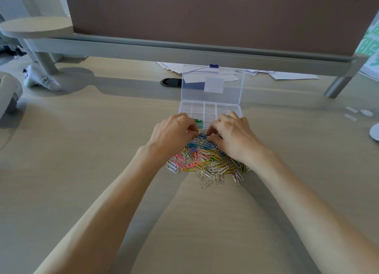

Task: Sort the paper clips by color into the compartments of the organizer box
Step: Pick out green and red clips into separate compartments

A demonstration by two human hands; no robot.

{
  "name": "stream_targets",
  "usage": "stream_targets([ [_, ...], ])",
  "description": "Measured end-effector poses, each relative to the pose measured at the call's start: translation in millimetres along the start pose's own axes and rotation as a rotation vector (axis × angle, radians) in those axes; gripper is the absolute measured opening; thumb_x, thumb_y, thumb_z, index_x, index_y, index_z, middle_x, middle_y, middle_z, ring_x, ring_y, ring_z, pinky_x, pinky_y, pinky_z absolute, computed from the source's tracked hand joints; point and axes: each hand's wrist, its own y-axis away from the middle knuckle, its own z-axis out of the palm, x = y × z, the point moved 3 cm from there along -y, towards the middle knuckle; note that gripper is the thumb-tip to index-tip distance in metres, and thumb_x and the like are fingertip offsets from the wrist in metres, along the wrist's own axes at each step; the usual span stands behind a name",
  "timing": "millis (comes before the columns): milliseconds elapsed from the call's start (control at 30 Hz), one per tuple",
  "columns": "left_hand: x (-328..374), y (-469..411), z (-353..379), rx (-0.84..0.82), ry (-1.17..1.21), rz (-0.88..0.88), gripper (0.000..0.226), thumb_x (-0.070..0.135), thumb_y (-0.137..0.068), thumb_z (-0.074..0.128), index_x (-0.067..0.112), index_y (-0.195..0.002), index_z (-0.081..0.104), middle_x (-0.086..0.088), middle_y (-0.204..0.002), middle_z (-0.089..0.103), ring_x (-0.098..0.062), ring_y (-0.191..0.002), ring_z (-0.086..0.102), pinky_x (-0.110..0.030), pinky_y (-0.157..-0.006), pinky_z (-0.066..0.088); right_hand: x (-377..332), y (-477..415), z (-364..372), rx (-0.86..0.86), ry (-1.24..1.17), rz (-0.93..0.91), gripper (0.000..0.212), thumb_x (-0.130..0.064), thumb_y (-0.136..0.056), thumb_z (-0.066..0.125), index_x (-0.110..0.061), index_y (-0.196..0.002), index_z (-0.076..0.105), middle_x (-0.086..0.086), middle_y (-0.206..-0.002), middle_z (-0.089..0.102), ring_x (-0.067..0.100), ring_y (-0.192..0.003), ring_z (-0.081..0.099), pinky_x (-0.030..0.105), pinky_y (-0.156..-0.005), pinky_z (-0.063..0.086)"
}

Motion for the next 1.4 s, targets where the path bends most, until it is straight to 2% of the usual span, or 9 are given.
stream_targets([
  [267, -10.1, 1.1, -11.6, -0.009, 0.044, -0.105, 0.009, 0.031, -0.092, 0.055, 0.030, -0.091, 0.063, 0.010, -0.102, 0.066, -0.019, -0.086, 0.059, -0.029, -0.064, 0.040, 2.0, 3.6, -3.1, -0.025, -0.054, 0.001, 0.015, -0.036, -0.093, 0.057, -0.024, -0.098, 0.065, -0.005, -0.103, 0.058, 0.019, -0.111, 0.042, 0.035, -0.084, 0.026],
  [467, -12.4, 3.9, -14.5, -0.034, 0.100, -0.129, 0.011, 0.028, -0.094, 0.053, 0.029, -0.087, 0.061, 0.014, -0.089, 0.069, -0.001, -0.055, 0.050, -0.024, -0.054, 0.036, 5.6, 7.6, -5.3, 0.052, -0.101, -0.024, 0.010, -0.029, -0.095, 0.056, -0.022, -0.093, 0.063, -0.010, -0.097, 0.062, 0.017, -0.105, 0.045, 0.033, -0.078, 0.022],
  [700, -18.8, 2.7, -19.1, 0.025, 0.110, -0.169, 0.011, 0.025, -0.092, 0.055, 0.030, -0.087, 0.064, 0.016, -0.085, 0.068, -0.008, -0.073, 0.056, -0.024, -0.056, 0.037, 6.0, 7.3, -7.0, 0.097, -0.153, -0.045, 0.010, -0.022, -0.096, 0.055, -0.024, -0.100, 0.065, -0.011, -0.100, 0.065, 0.014, -0.100, 0.046, 0.031, -0.075, 0.017],
  [833, -19.2, 2.4, -18.7, -0.021, 0.175, -0.147, 0.010, 0.025, -0.090, 0.059, 0.031, -0.084, 0.065, 0.015, -0.085, 0.068, -0.010, -0.082, 0.060, -0.028, -0.067, 0.047, 4.5, 3.9, -4.3, 0.091, -0.202, -0.019, 0.016, -0.019, -0.095, 0.056, -0.023, -0.107, 0.066, -0.011, -0.101, 0.065, 0.017, -0.102, 0.049, 0.034, -0.080, 0.027],
  [900, -14.2, 2.2, -18.3, -0.077, 0.252, -0.098, 0.010, 0.022, -0.090, 0.061, 0.029, -0.084, 0.065, 0.014, -0.084, 0.067, -0.001, -0.079, 0.059, -0.022, -0.070, 0.047, 2.6, 2.4, -6.3, 0.104, -0.299, 0.001, 0.014, -0.018, -0.094, 0.057, -0.022, -0.101, 0.068, -0.016, -0.093, 0.060, 0.015, -0.096, 0.052, 0.037, -0.084, 0.037],
  [967, -7.4, 3.1, -18.1, -0.119, 0.317, -0.047, 0.008, 0.019, -0.091, 0.062, 0.024, -0.086, 0.066, 0.013, -0.084, 0.067, 0.009, -0.069, 0.056, -0.007, -0.061, 0.039, 1.7, 1.4, -9.1, 0.116, -0.454, 0.044, 0.013, -0.018, -0.093, 0.058, -0.022, -0.100, 0.070, -0.019, -0.087, 0.059, 0.007, -0.084, 0.053, 0.024, -0.081, 0.043],
  [1033, -2.9, 4.3, -18.3, -0.131, 0.358, -0.008, 0.006, 0.016, -0.091, 0.062, 0.019, -0.089, 0.067, 0.011, -0.084, 0.067, 0.013, -0.063, 0.052, -0.004, -0.058, 0.036, 1.7, -0.3, -10.3, 0.104, -0.605, 0.119, 0.014, -0.019, -0.093, 0.060, -0.021, -0.102, 0.070, -0.018, -0.084, 0.062, 0.000, -0.075, 0.056, 0.007, -0.067, 0.040],
  [1233, 2.6, 4.7, -19.4, -0.092, 0.378, 0.030, 0.008, 0.016, -0.091, 0.061, 0.021, -0.088, 0.066, 0.012, -0.083, 0.067, 0.003, -0.067, 0.052, -0.007, -0.060, 0.037, 2.0, -1.9, -9.5, -0.025, -0.821, 0.173, 0.013, -0.019, -0.094, 0.061, -0.016, -0.099, 0.073, -0.026, -0.053, 0.057, -0.007, -0.051, 0.051, 0.010, -0.056, 0.036],
  [1400, 6.0, 5.9, -19.3, -0.054, 0.391, 0.027, 0.009, 0.016, -0.090, 0.062, 0.023, -0.087, 0.065, 0.016, -0.078, 0.063, -0.014, -0.071, 0.055, -0.013, -0.061, 0.039, 1.5, -0.4, -10.4, -0.093, -0.965, 0.211, 0.006, -0.016, -0.090, 0.065, -0.019, -0.088, 0.070, -0.012, -0.061, 0.064, -0.002, -0.059, 0.057, 0.009, -0.058, 0.041],
])
